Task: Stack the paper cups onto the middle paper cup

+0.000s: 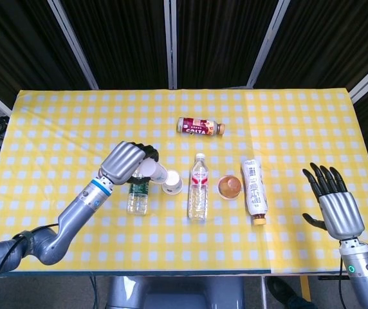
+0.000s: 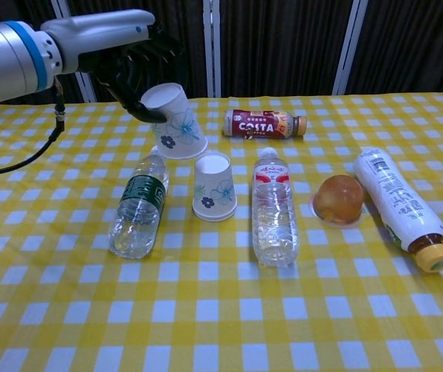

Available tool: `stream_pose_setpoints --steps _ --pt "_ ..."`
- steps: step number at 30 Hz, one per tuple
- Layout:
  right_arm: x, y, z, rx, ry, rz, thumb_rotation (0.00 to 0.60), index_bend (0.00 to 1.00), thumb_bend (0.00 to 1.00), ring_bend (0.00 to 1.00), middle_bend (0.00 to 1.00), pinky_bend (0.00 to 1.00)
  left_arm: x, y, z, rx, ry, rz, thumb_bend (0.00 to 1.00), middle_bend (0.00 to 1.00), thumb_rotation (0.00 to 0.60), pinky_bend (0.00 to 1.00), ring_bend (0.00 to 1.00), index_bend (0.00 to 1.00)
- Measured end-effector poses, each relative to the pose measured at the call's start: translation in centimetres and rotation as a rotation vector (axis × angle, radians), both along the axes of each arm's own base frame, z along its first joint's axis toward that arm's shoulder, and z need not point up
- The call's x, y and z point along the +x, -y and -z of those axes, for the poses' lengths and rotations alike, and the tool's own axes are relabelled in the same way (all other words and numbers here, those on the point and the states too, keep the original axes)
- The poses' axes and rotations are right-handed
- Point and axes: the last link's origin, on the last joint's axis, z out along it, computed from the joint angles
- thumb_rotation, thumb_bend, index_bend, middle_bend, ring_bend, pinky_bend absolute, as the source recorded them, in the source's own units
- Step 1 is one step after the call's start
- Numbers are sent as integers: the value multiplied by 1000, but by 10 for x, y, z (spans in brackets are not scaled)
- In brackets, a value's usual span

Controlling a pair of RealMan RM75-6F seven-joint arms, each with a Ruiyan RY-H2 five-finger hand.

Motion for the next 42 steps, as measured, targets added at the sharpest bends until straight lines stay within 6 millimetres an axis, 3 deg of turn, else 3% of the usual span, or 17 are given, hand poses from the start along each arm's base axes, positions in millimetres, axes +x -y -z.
stream_pose_setpoints --steps 8,16,21,24,26,28,32,37,42 --pt "-1 0 -5 -3 25 5 600 0 0 0 0 0 20 -2 21 -20 -27 1 247 410 600 536 464 470" --pt "-1 1 -5 3 39 4 600 0 0 0 0 0 25 -9 34 -20 -35 -10 243 400 600 532 464 461" --pt "0 1 -5 6 41 0 600 0 0 0 0 0 30 -10 41 -45 -36 -6 191 316 600 497 413 383" --pt "1 0 -5 7 40 0 600 0 0 0 0 0 29 -10 43 -67 -52 -13 32 166 600 368 257 238" --pt "1 0 -5 7 40 -1 600 0 0 0 0 0 27 -9 44 -85 -64 -24 0 36 600 238 93 76" --pt "1 0 -5 8 40 -2 600 0 0 0 0 0 27 -9 43 -97 -71 -31 0 0 600 144 15 4" --pt "1 0 -5 8 39 -2 600 0 0 0 0 0 27 -8 38 -86 -67 -32 0 0 600 5 0 0" --pt "1 -1 -5 7 37 -4 600 0 0 0 0 0 23 -10 25 -25 -46 -32 0 0 600 0 0 0" --pt "1 -2 -5 5 28 -6 600 0 0 0 0 0 7 -10 2 86 -31 -57 0 0 600 0 0 0"
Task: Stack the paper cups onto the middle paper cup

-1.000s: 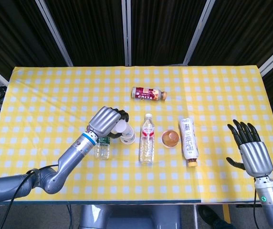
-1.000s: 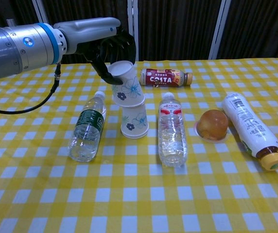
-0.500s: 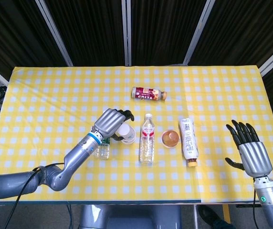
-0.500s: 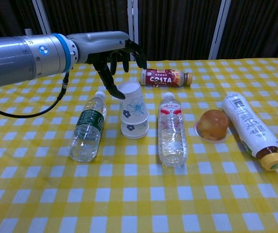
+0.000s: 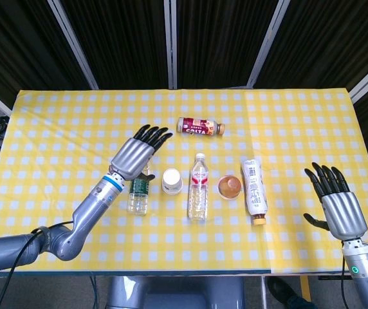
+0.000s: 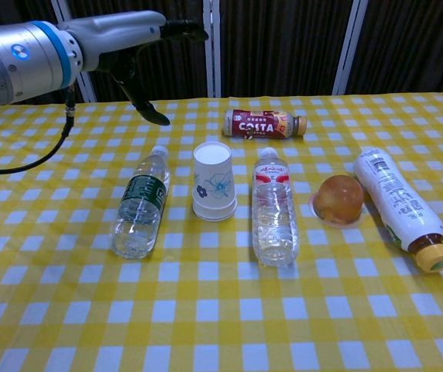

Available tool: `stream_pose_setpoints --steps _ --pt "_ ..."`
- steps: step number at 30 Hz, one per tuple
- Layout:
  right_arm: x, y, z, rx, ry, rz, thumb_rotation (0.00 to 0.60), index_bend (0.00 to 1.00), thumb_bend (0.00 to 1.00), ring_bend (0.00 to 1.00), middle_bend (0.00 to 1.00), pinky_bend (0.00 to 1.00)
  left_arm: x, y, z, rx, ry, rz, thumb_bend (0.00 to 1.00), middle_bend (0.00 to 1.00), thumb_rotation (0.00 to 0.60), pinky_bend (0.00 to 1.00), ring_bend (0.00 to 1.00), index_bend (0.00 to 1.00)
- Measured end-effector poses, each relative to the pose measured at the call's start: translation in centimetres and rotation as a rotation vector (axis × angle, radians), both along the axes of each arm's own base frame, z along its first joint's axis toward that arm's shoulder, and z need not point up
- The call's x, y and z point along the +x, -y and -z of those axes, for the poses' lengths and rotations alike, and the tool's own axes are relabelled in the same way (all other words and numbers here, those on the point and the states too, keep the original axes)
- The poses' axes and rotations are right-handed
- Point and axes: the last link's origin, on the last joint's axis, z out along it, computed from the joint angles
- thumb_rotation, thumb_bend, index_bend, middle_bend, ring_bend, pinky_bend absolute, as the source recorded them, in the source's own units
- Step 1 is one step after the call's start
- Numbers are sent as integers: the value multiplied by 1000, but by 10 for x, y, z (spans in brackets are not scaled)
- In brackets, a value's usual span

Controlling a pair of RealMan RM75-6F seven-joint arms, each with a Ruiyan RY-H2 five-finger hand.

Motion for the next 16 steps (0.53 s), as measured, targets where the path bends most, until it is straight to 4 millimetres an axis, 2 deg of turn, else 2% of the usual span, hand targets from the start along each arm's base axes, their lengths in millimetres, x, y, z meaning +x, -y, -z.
stream_pose_setpoints --steps 4,7,13,16 --pt "1 -1 1 1 -5 -2 600 0 0 0 0 0 -31 10 -27 132 27 -58 0 0 600 0 0 0" --pt "1 -2 1 0 -9 -7 600 0 0 0 0 0 -66 28 -48 225 32 -118 0 0 600 0 0 0" --pt "1 -4 0 -11 -19 -8 600 0 0 0 0 0 -139 87 -80 320 17 -243 0 0 600 0 0 0" --pt "1 -6 -2 -19 -18 -7 600 0 0 0 0 0 -173 126 -92 332 -13 -323 0 0 600 0 0 0"
